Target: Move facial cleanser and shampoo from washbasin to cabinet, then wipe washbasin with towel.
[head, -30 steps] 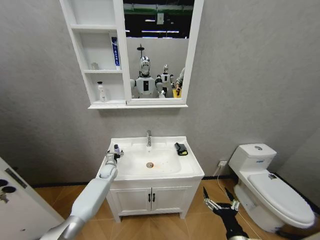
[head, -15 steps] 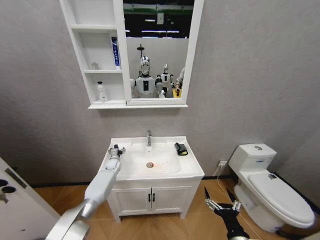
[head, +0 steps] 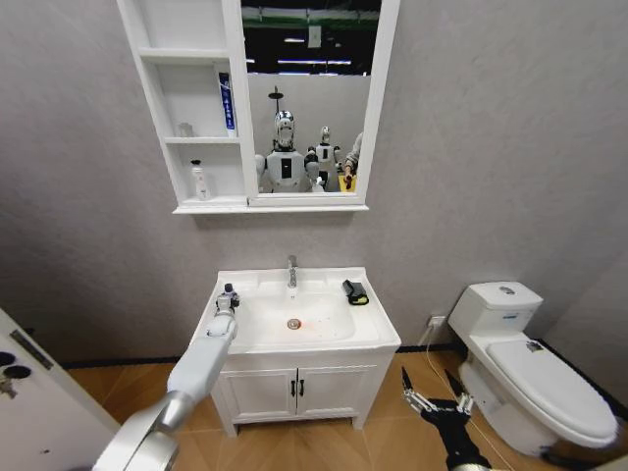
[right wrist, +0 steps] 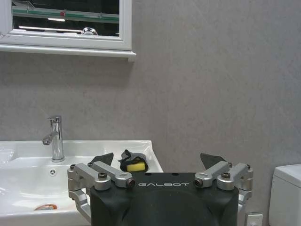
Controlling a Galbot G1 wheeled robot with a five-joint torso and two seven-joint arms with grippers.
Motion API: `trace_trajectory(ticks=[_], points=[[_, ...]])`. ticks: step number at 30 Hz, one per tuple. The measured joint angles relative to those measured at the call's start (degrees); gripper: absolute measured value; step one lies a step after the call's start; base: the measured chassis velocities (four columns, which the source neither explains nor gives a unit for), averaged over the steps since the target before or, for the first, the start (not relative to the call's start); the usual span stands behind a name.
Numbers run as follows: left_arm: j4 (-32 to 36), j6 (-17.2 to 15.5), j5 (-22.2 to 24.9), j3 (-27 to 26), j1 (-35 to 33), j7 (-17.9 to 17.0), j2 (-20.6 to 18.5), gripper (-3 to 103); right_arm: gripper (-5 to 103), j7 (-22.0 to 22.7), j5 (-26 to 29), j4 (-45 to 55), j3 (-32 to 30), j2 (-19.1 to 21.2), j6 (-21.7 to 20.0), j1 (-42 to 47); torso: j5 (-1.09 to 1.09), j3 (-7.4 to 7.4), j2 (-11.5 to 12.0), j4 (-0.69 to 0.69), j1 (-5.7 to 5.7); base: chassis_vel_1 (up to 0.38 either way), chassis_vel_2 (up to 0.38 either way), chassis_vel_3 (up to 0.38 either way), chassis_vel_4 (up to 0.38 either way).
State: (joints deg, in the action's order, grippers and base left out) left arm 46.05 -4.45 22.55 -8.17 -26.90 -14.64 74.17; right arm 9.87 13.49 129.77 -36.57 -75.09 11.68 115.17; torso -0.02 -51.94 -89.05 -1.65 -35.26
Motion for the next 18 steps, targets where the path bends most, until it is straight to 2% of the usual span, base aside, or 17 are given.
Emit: trace_trajectory(ticks=[2,4,5,7,8,11,12,15,16,18], points=[[2.5,-0.2,0.8,0.2,-0.6,0.2,-1.4,43,100,0.0,0.0,0.0,0.0,0.0,0.0,0.0,0.00,0.00,0.0,-0.02,-0.01,0.000,0.000,0.000,0.000],[9.1,-1.4,2.9,0.9,-2.5,0.5,-5.2,43,100,0.0,0.3,0.1,0.1,-0.1,0.0,-0.2,-0.01,0.00,0.0,-0.02,0.00,0.000,0.000,0.000,0.000],[9.1,-1.4,2.9,0.9,-2.5,0.5,-5.2,43,100,0.0,0.3,0.1,0.1,-0.1,0.0,-0.2,-0.01,0.00,0.0,-0.02,0.00,0.000,0.000,0.000,0.000],[18.8,-4.0,5.1,1.2,-5.0,0.1,-10.5,43,100,0.0,0.6,0.1,0.1,0.1,0.0,-0.7,0.02,0.00,0.0,0.03,0.00,0.000,0.000,0.000,0.000],[18.8,-4.0,5.1,1.2,-5.0,0.1,-10.5,43,100,0.0,0.6,0.1,0.1,0.1,0.0,-0.7,0.02,0.00,0.0,0.03,0.00,0.000,0.000,0.000,0.000],[33.1,-7.9,11.0,1.1,-6.2,-2.8,-17.7,43,100,0.0,0.7,0.1,0.5,0.7,-0.6,-1.1,0.01,0.01,0.0,0.01,0.00,0.000,0.000,0.000,0.000],[33.1,-7.9,11.0,1.1,-6.2,-2.8,-17.7,43,100,0.0,0.7,0.1,0.5,0.7,-0.6,-1.1,0.01,0.01,0.0,0.01,0.00,0.000,0.000,0.000,0.000],[46.4,-13.3,20.1,0.8,-3.9,-4.2,-26.9,43,100,-0.1,0.6,0.3,1.0,1.3,-0.8,-1.5,0.00,0.00,0.0,0.02,-0.01,0.000,0.000,0.000,0.000],[46.4,-13.3,20.1,0.8,-3.9,-4.2,-26.9,43,100,-0.1,0.6,0.3,1.0,1.3,-0.8,-1.5,0.00,0.00,0.0,0.02,-0.01,0.000,0.000,0.000,0.000],[54.5,-19.0,27.7,1.4,0.7,-6.2,-32.9,43,100,-0.2,0.5,0.6,1.6,1.2,-0.9,-1.9,0.04,0.01,0.0,0.03,0.00,0.000,0.000,0.000,0.000]])
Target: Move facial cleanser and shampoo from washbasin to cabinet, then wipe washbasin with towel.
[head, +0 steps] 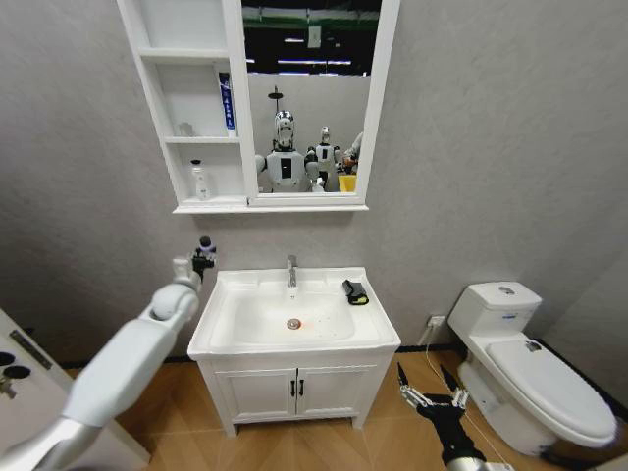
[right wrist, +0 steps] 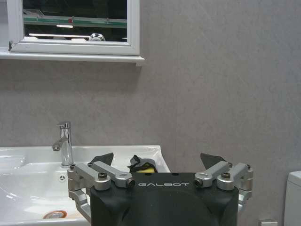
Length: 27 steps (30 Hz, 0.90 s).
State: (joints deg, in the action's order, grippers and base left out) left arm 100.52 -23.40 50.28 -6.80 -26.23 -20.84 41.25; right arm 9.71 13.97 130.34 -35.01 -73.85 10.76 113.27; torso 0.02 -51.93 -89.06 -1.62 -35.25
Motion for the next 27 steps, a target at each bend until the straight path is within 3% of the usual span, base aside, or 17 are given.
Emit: trace_trajectory(ticks=[1,4,5,6,7,8,11,12,14,16,19,27], points=[[0.0,0.0,0.0,0.0,0.0,0.0,0.0,43,100,0.0,0.0,0.0,0.0,0.0,0.0,0.0,0.00,0.00,0.0,0.00,0.00,0.000,0.000,0.000,0.000],[5.2,-8.0,11.6,3.1,10.8,-3.9,-3.9,43,100,-0.2,-0.5,0.1,0.5,-0.2,0.1,-0.3,0.01,0.00,0.0,-0.03,0.01,0.000,0.000,0.000,0.000],[5.2,-8.0,11.6,3.1,10.8,-3.9,-3.9,43,100,-0.2,-0.5,0.1,0.5,-0.2,0.1,-0.3,0.01,0.00,0.0,-0.03,0.01,0.000,0.000,0.000,0.000],[4.8,-10.1,16.0,5.0,15.3,-5.5,-4.3,43,100,-0.1,-0.5,0.3,0.6,-0.2,0.1,-0.4,-0.02,0.00,0.0,-0.04,0.01,0.000,0.000,0.000,0.000],[2.7,-12.6,20.5,7.5,20.6,-7.3,-4.4,43,100,0.0,-0.2,0.6,0.6,-0.2,0.1,-0.6,-0.03,0.00,0.0,-0.06,0.00,0.000,0.000,0.000,0.000],[2.7,-12.6,20.5,7.5,20.6,-7.3,-4.4,43,100,0.0,-0.2,0.6,0.6,-0.2,0.1,-0.6,-0.03,0.00,0.0,-0.06,0.00,0.000,0.000,0.000,0.000],[-6.5,-17.8,27.4,16.2,34.9,-8.6,-3.7,43,100,0.4,1.0,0.8,0.5,0.0,0.1,-1.4,-0.01,-0.01,0.0,-0.02,-0.01,0.000,0.000,0.000,0.000],[-6.5,-17.8,27.4,16.2,34.9,-8.6,-3.7,43,100,0.4,1.0,0.8,0.5,0.0,0.1,-1.4,-0.01,-0.01,0.0,-0.02,-0.01,0.000,0.000,0.000,0.000],[-13.1,-19.3,28.2,22.8,42.1,-8.1,-1.4,43,100,0.3,1.4,0.7,0.3,0.1,0.3,-1.6,-0.04,-0.02,0.0,-0.02,-0.01,0.000,0.000,0.000,0.000],[-15.7,-19.4,28.3,24.7,44.3,-8.0,-0.1,43,100,0.1,1.5,0.7,0.3,0.1,0.5,-1.6,-0.03,-0.02,0.0,-0.03,-0.01,0.000,0.000,0.000,0.000],[-22.9,-19.4,27.7,29.3,49.0,-7.6,4.5,43,100,-0.3,1.7,0.6,-0.1,0.1,1.1,-1.4,0.00,-0.02,0.0,-0.05,-0.01,0.000,0.000,0.000,0.000],[-33.7,-17.6,23.7,32.3,51.9,-5.9,12.3,43,100,-0.8,3.5,0.7,-0.9,0.0,1.7,-0.9,-0.01,-0.02,0.0,-0.03,-0.01,0.000,0.000,0.000,0.000]])
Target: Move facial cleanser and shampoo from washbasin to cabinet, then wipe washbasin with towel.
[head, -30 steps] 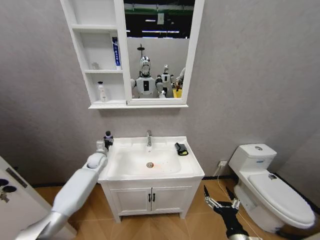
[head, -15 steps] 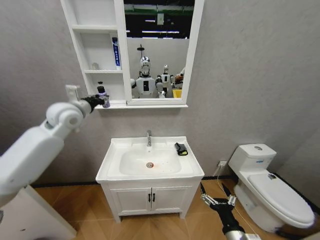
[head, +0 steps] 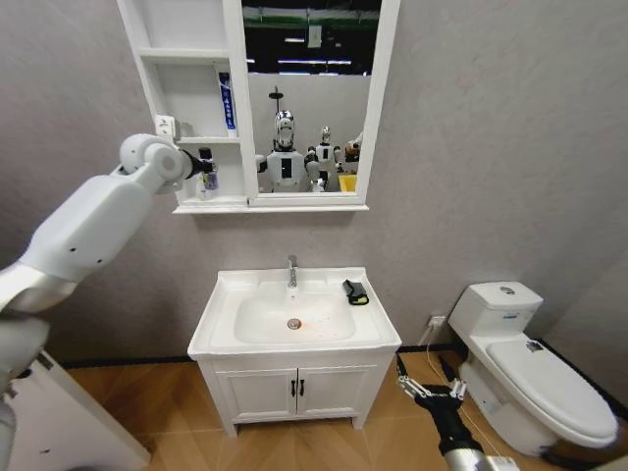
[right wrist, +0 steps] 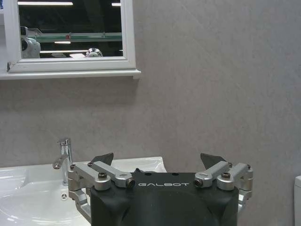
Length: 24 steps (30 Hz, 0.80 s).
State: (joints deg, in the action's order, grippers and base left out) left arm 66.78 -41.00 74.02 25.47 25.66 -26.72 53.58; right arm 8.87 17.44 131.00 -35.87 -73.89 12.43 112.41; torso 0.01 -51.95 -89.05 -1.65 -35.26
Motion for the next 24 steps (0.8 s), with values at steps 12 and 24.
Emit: trace_trajectory(ticks=[12,24], points=[[-24.4,4.9,-17.3,-3.3,1.0,6.3,12.7,43,100,0.3,0.4,0.1,-0.1,0.6,-0.7,-0.5,-0.02,0.00,0.0,0.02,-0.01,0.000,0.000,0.000,0.000],[-27.9,6.4,-19.9,-6.7,-1.1,8.3,16.5,43,100,0.6,0.4,0.0,-0.4,0.8,-1.1,-0.4,0.00,0.01,0.0,0.00,0.00,0.000,0.000,0.000,0.000]])
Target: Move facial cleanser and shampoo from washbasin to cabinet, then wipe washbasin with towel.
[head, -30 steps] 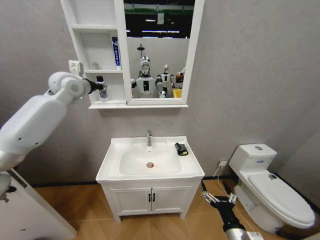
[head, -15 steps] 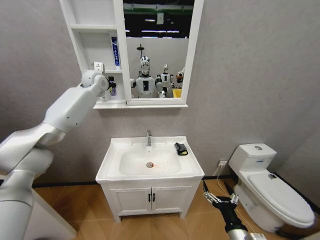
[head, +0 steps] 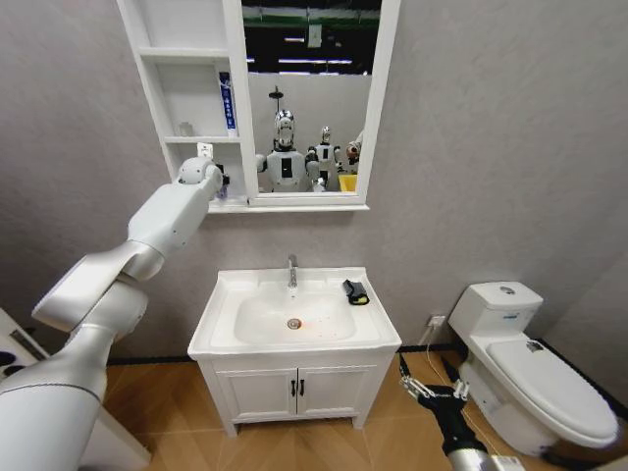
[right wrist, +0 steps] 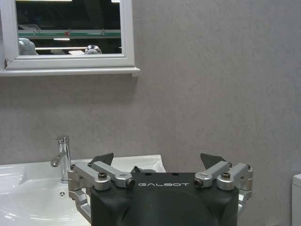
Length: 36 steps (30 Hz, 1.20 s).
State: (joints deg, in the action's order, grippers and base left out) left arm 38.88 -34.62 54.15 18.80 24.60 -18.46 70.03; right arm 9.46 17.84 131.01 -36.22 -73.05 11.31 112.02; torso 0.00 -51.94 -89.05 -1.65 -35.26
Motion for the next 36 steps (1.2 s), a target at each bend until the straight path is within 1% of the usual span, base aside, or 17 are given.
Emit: trace_trajectory(ticks=[8,14,15,17,19,20,22,23,25,26,28,29,31,32,33,35,36], points=[[-5.9,1.3,-3.7,-2.9,1.6,3.4,3.7,43,100,0.4,0.4,0.4,0.1,0.3,-0.7,0.3,0.00,0.00,0.0,0.00,0.01,0.000,0.000,0.000,0.000],[-5.4,1.1,-4.4,-3.7,0.7,3.3,3.6,43,100,0.4,0.4,0.4,-0.5,0.4,-0.4,1.1,-0.01,0.00,0.0,-0.01,0.01,0.000,0.000,0.000,0.000],[-5.1,1.0,-4.3,-3.8,0.3,2.9,3.5,40,100,0.4,0.5,0.3,-0.5,0.3,-0.4,1.1,-0.01,0.00,0.0,0.00,0.00,0.000,0.000,0.000,0.000],[-4.7,1.0,-4.0,-4.0,0.0,2.4,3.2,44,100,0.4,0.5,0.3,-0.5,0.2,-0.3,1.0,-0.01,0.00,0.0,0.00,0.01,0.000,0.000,0.000,0.000],[-3.7,0.8,-3.5,-4.2,-0.7,1.9,2.6,55,100,0.4,0.6,0.1,-0.5,0.0,-0.3,0.9,0.00,0.00,0.0,0.00,0.01,0.000,0.000,0.000,0.000],[-3.7,0.8,-3.5,-4.2,-0.7,1.9,2.6,55,100,0.4,0.6,0.1,-0.5,0.0,-0.3,0.9,0.00,0.00,0.0,0.00,0.01,0.000,0.000,0.000,0.000],[-2.3,0.5,-2.9,-4.2,-1.6,1.5,1.5,66,100,0.4,0.6,0.1,-0.5,0.0,-0.2,1.2,-0.01,0.00,0.0,0.00,0.00,0.000,0.000,0.000,0.000],[-2.3,0.5,-2.9,-4.2,-1.6,1.5,1.5,66,100,0.4,0.6,0.1,-0.5,0.0,-0.2,1.2,-0.01,0.00,0.0,0.00,0.00,0.000,0.000,0.000,0.000],[0.2,0.3,-1.8,-4.1,-2.7,1.0,0.0,77,100,0.3,0.5,-0.1,-0.4,0.0,-0.2,1.1,-0.01,0.00,0.0,-0.02,0.00,0.000,0.000,0.000,0.000],[0.2,0.3,-1.8,-4.1,-2.7,1.0,0.0,77,100,0.3,0.5,-0.1,-0.4,0.0,-0.2,1.1,-0.01,0.00,0.0,-0.02,0.00,0.000,0.000,0.000,0.000],[7.0,-0.5,2.0,-3.4,-5.0,-0.6,-3.7,87,100,0.4,0.5,-0.3,-0.1,0.0,-0.3,0.4,-0.01,0.00,0.0,0.00,0.00,0.000,0.000,0.000,0.000],[7.0,-0.5,2.0,-3.4,-5.0,-0.6,-3.7,87,100,0.4,0.5,-0.3,-0.1,0.0,-0.3,0.4,-0.01,0.00,0.0,0.00,0.00,0.000,0.000,0.000,0.000],[14.3,-1.0,4.3,-3.4,-7.6,-2.2,-7.1,97,100,0.1,2.3,0.5,0.2,0.0,-1.5,0.3,0.00,0.00,0.0,0.01,0.00,0.000,0.000,0.000,0.000],[18.7,-0.9,5.5,-4.0,-9.5,-2.7,-9.0,99,100,-0.1,4.2,1.3,0.3,0.1,-2.6,0.5,-0.02,0.00,0.0,0.00,0.01,0.000,0.000,0.000,0.000],[18.7,-0.9,5.5,-4.0,-9.5,-2.7,-9.0,99,100,-0.1,4.2,1.3,0.3,0.1,-2.6,0.5,-0.02,0.00,0.0,0.00,0.01,0.000,0.000,0.000,0.000],[28.3,-0.2,8.0,-6.0,-14.4,-2.9,-13.8,100,100,-0.6,5.2,1.6,0.3,0.5,-3.3,0.2,0.00,0.00,0.0,-0.03,0.01,0.000,0.000,0.000,0.000],[28.3,-0.2,8.0,-6.0,-14.4,-2.9,-13.8,100,100,-0.6,5.2,1.6,0.3,0.5,-3.3,0.2,0.00,0.00,0.0,-0.03,0.01,0.000,0.000,0.000,0.000]])
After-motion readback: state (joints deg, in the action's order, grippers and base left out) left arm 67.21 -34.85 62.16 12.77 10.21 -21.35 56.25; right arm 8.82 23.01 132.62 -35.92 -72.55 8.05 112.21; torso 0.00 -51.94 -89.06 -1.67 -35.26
